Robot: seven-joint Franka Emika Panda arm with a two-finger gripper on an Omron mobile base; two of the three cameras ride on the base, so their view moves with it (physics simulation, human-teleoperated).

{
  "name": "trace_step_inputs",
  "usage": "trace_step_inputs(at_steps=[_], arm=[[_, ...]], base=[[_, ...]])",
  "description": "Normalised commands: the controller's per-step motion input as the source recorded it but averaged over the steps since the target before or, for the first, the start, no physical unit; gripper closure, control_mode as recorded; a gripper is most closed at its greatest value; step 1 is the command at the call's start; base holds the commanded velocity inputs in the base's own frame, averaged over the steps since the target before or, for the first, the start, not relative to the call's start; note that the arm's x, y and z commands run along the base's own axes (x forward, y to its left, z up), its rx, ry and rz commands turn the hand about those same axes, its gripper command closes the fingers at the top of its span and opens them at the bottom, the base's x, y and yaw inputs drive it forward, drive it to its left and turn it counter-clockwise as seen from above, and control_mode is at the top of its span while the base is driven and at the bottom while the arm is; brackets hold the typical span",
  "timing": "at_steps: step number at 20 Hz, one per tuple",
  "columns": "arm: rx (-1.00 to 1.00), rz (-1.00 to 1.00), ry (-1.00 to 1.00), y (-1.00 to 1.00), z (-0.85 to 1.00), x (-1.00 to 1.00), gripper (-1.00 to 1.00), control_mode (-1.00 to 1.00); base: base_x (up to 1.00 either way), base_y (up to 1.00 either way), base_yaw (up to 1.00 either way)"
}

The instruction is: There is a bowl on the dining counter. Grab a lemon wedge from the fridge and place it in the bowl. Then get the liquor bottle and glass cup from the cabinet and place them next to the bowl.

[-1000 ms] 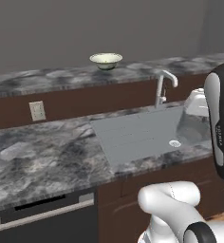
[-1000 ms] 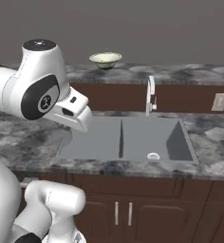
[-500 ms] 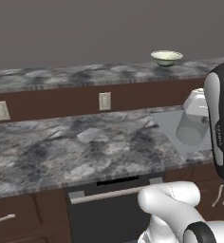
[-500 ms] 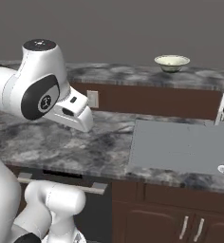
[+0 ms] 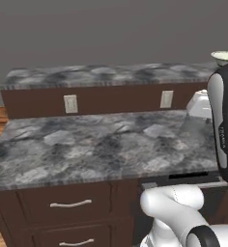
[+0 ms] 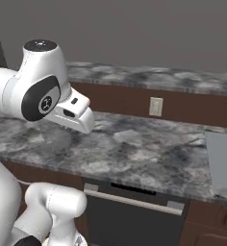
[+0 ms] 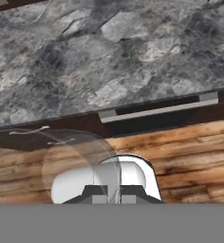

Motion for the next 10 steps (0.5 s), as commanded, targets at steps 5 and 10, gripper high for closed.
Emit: trace_step_inputs(at_steps=[5,10], arm=[[0.00,0.00,0.00,0.00,0.00,0.00,1.00,1.00],[0.00,0.00,0.00,0.00,0.00,0.00,1.00,1.00]], base=[[0.00,1.00,0.17],[0.00,1.00,0.13]])
